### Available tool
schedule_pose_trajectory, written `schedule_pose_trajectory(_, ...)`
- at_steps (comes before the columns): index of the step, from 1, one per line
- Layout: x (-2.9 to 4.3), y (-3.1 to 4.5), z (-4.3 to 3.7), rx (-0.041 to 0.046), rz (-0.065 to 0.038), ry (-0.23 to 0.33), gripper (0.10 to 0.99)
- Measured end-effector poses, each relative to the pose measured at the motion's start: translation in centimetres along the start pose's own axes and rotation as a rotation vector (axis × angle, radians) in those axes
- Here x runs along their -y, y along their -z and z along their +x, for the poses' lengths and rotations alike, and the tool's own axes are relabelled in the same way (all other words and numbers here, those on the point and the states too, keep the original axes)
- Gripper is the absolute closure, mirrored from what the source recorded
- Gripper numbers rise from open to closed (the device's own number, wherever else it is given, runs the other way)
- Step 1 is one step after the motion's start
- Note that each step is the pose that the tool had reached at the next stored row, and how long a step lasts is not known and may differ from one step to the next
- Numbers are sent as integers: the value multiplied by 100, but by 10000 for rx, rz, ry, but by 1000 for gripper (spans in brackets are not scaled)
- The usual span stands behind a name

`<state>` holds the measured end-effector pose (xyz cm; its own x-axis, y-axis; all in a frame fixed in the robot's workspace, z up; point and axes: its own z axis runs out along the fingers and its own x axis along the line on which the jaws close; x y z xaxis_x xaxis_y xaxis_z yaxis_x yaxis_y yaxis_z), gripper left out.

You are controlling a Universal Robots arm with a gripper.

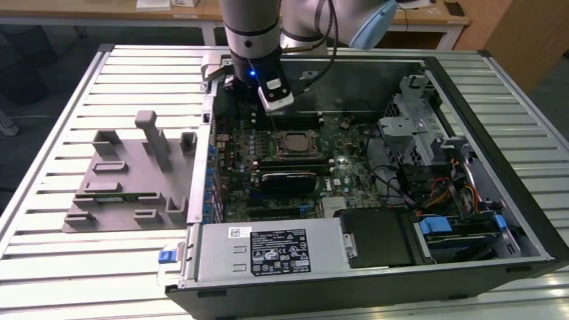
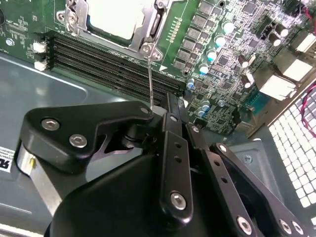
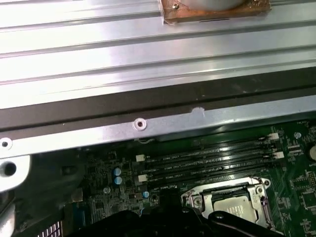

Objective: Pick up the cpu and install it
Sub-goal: 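Install the first cpu locking lever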

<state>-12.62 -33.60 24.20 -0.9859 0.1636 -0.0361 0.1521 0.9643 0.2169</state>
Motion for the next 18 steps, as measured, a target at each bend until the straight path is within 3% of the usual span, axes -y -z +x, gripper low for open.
schedule_pose_trajectory(5,-10,-5,-80,-26,4,-6,980)
schedule_pose_trajectory(18,-61,-31,-476,-202,40,-45,980)
